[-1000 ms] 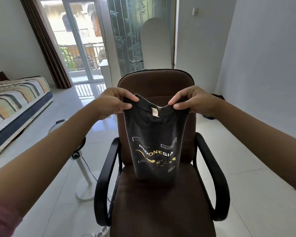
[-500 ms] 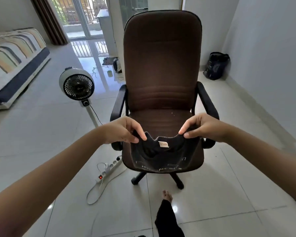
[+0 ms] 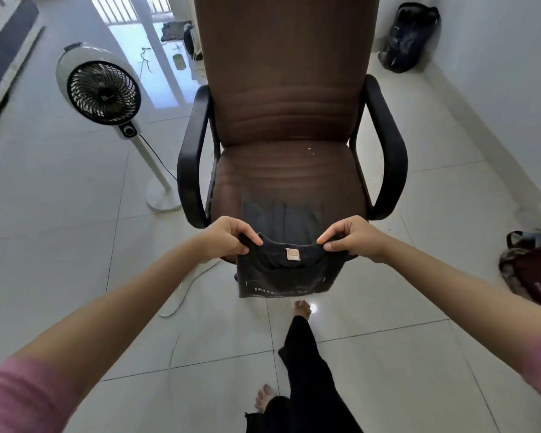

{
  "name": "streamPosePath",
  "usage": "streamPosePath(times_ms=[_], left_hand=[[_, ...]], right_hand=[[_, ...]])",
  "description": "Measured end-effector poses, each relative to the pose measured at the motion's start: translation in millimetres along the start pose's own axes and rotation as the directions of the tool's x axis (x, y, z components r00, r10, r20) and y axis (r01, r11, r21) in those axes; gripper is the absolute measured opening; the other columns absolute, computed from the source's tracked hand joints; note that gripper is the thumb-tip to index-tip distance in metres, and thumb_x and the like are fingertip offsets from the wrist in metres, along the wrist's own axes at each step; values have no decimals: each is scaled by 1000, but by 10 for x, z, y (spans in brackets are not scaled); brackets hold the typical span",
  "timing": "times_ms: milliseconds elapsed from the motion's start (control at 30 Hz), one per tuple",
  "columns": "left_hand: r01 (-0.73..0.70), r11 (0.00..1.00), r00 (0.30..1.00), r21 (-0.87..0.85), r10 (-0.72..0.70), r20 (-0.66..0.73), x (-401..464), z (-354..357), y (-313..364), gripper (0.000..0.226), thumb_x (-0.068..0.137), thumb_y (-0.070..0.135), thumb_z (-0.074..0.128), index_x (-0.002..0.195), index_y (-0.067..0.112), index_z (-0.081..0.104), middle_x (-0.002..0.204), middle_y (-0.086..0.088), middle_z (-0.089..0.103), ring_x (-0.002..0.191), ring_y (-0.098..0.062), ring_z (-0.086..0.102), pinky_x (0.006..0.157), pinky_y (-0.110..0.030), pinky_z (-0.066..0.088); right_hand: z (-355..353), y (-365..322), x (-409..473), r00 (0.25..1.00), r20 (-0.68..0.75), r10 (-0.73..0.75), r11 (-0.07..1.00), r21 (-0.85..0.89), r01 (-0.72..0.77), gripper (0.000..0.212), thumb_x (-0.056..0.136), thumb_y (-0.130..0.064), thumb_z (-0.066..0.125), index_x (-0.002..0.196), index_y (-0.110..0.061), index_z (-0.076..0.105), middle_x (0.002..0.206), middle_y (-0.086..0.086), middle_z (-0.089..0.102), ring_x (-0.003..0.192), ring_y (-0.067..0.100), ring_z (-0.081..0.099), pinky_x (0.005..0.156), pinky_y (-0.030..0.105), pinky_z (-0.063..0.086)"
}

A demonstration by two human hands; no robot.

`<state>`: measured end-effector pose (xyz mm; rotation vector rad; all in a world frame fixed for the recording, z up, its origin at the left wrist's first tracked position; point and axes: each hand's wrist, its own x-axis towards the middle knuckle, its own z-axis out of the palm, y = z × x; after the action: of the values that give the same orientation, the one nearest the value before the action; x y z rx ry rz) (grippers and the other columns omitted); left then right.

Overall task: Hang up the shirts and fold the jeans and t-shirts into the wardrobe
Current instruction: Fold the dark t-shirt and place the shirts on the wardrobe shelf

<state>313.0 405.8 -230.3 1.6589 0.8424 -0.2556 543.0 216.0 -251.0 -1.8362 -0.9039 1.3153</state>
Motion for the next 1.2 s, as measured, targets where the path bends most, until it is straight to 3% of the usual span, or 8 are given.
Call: streamPosePath(times_ms=[133, 267, 467, 633, 733, 1000, 1133, 1200], left_hand=[[34, 995, 984, 93, -17, -177, 528, -224, -52, 35, 80, -15, 61, 82, 18, 74, 101, -5, 67, 101, -24, 63, 95, -38, 52], [66, 988, 953, 137, -22, -302, 1111, -419, -84, 25, 81, -10, 64, 97, 10, 69, 101, -1, 62, 95, -17, 59, 78, -18, 50], [178, 969, 873, 171, -75, -482, 2063, -689, -393, 34, 74, 2, 76, 97, 18, 56, 87, 1, 58, 85, -21, 58, 74, -28, 47], [282, 955, 795, -92, -286, -534, 2671, -736, -722, 35, 75, 6, 77, 100, 17, 54, 84, -1, 59, 83, -24, 60, 67, -30, 47], [300, 935, 766, -190, -355, -535, 2921, -711, -848, 38, 75, 6, 77, 104, 15, 55, 81, 3, 59, 85, -22, 62, 75, -34, 53], [292, 940, 734, -175, -338, -588, 3236, -613, -997, 31, 77, 6, 75, 101, 15, 57, 85, 2, 61, 87, -19, 63, 85, -33, 53], [254, 960, 719, -116, -267, -642, 3107, -509, -1071, 27, 79, 12, 74, 99, 18, 56, 111, -6, 60, 93, -15, 59, 85, -25, 50], [237, 953, 700, -191, -304, -647, 2961, -424, -1119, 26, 79, 16, 75, 98, 19, 56, 112, -6, 60, 97, -16, 58, 85, -24, 49]], right_hand=[[-226, 107, 559, 999, -32, 9, 999, -50, -10, 20, 84, 5, 65, 97, -7, 72, 94, 3, 69, 86, 14, 66, 56, 15, 51], [-440, 213, 1249, 998, -68, 1, 991, -137, -10, 29, 82, 8, 64, 104, -10, 71, 101, 0, 67, 89, 13, 65, 58, 16, 53], [-600, 571, 2242, 957, -289, -30, 961, -272, -52, 31, 73, -7, 79, 98, -17, 65, 88, 2, 61, 77, 19, 60, 70, 32, 54], [-584, 974, 2775, 918, -387, 82, 969, -184, -164, 31, 70, -8, 81, 93, -16, 62, 76, 0, 55, 75, 17, 55, 74, 27, 47], [-547, 1207, 2925, 887, -429, 172, 971, -79, -226, 30, 73, -8, 79, 89, -21, 58, 71, -3, 53, 72, 18, 57, 73, 31, 50], [-448, 1434, 3021, 799, -543, 259, 961, 64, -268, 25, 76, -10, 78, 90, -17, 59, 71, -6, 53, 72, 18, 58, 75, 30, 51], [-273, 1455, 2880, 739, -619, 266, 959, 93, -267, 21, 81, -10, 72, 98, -11, 59, 93, 5, 59, 80, 18, 58, 84, 35, 52], [-149, 1472, 2730, 706, -666, 243, 955, 35, -295, 30, 84, -20, 70, 109, -11, 56, 109, 10, 55, 90, 21, 57, 84, 32, 49]])
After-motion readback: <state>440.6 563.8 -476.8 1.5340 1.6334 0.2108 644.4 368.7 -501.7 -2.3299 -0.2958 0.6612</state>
